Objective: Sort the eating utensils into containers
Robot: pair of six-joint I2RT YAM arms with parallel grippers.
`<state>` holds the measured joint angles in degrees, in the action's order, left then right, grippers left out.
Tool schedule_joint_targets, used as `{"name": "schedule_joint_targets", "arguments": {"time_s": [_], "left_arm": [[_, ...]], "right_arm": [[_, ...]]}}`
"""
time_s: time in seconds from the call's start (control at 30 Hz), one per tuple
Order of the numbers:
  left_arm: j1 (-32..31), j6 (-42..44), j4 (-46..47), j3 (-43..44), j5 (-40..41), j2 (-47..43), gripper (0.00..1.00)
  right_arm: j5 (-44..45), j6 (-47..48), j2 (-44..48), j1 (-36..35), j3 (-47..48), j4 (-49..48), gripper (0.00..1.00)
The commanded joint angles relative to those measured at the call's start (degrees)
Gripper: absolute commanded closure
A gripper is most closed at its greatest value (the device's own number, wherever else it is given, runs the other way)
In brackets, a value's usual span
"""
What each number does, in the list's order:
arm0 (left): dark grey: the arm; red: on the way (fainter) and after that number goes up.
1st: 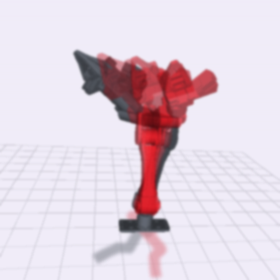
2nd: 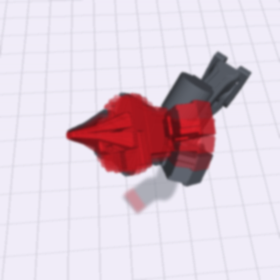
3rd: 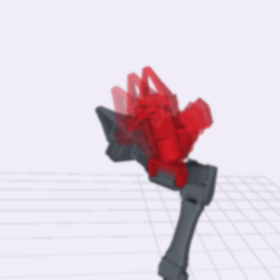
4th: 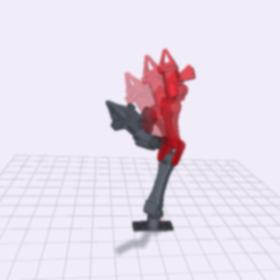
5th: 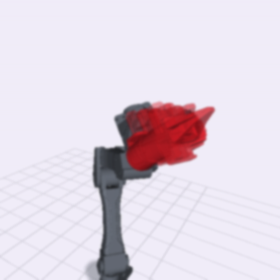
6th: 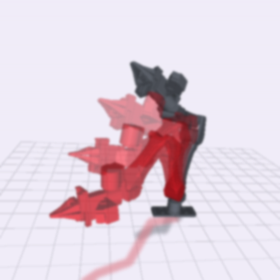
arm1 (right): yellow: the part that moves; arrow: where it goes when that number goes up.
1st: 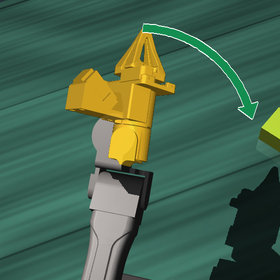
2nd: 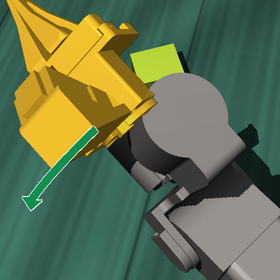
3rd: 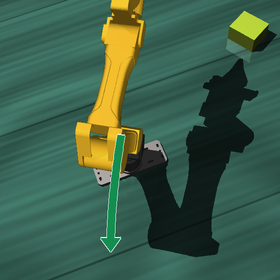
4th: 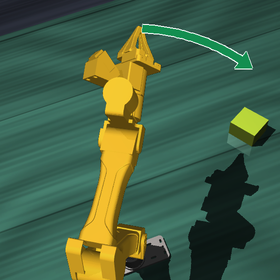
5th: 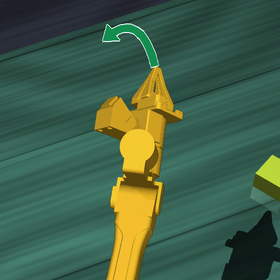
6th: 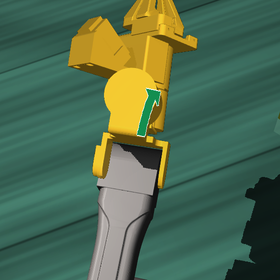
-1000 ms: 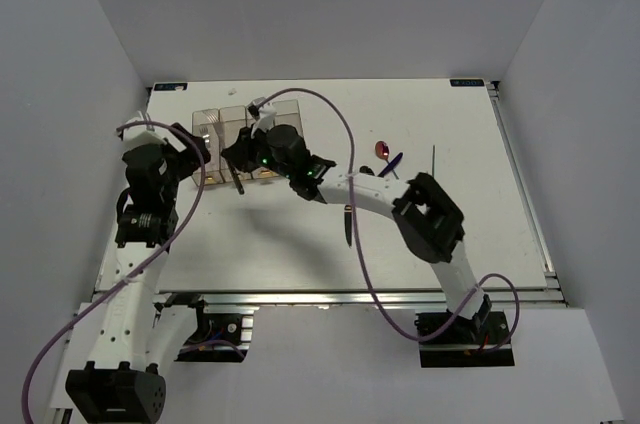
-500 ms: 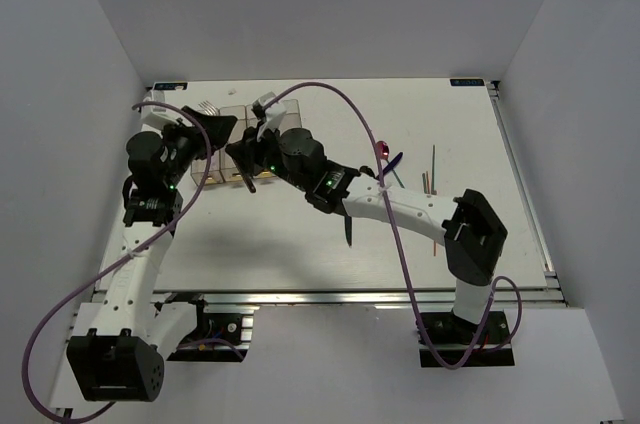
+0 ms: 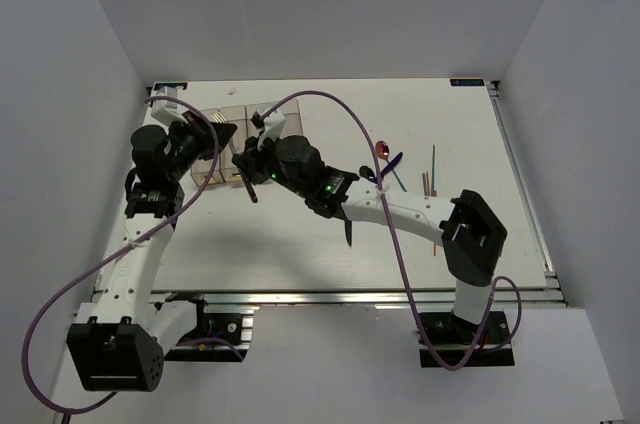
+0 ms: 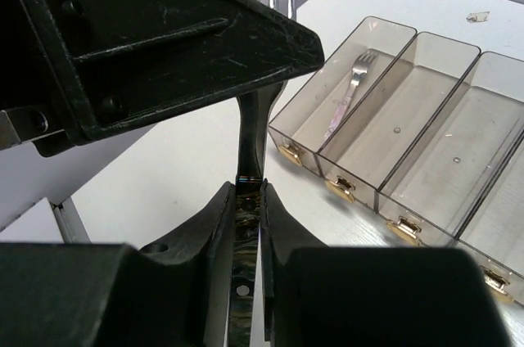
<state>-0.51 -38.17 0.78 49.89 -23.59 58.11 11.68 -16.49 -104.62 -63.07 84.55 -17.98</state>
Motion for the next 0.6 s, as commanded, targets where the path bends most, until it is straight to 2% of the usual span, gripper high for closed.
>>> {"name": "schedule_joint_targets", "arguments": {"time_s": [0.0,0.07,0.1,0.13,0.17,0.2,0.27,0.4,0.43,0.5,0.57], "left_arm": [[-0.01,8.28,-4.99,3.37,1.00,0.95,1.00],[-0.01,10.92,-3.86,4.69,1.71,2.71,1.00],[-0.01,11.97,-3.24,5.21,2.06,3.41,1.00],[0.07,14.07,-2.80,5.92,2.50,5.59,1.00],[0.34,15.40,-1.58,7.31,3.11,6.83,1.00],[0.34,16.63,-1.65,8.37,4.60,8.15,1.00],[3.84,19.80,-1.22,11.35,4.79,12.79,1.00],[8.85,25.25,1.51,17.33,-2.49,22.29,1.00],[10.78,26.38,1.42,19.09,-6.34,24.49,1.00],[12.28,26.05,4.22,22.25,-8.83,29.93,1.00],[13.96,22.46,12.55,22.27,-10.76,32.32,1.00]], "right_arm": [[0.71,2.16,2.22,0.14,0.18,-3.73,1.00],[-0.87,2.87,3.01,0.58,-0.61,-4.35,0.71],[-0.87,2.78,3.36,0.75,-1.31,-4.17,0.42],[-0.78,2.87,3.80,0.93,-1.84,-3.74,0.27],[-0.61,2.87,5.20,1.36,-2.54,-3.38,0.21],[-0.26,2.87,6.08,1.63,-4.47,-2.95,0.17],[1.32,2.52,10.37,2.59,-7.72,-1.80,0.15],[4.84,0.59,21.36,4.00,-19.14,-0.31,0.14],[5.36,0.23,23.65,4.09,-23.43,0.22,0.13],[5.46,-0.55,30.24,4.18,-27.06,1.89,0.12],[5.80,-1.00,35.69,4.18,-31.80,3.46,0.11]]}}
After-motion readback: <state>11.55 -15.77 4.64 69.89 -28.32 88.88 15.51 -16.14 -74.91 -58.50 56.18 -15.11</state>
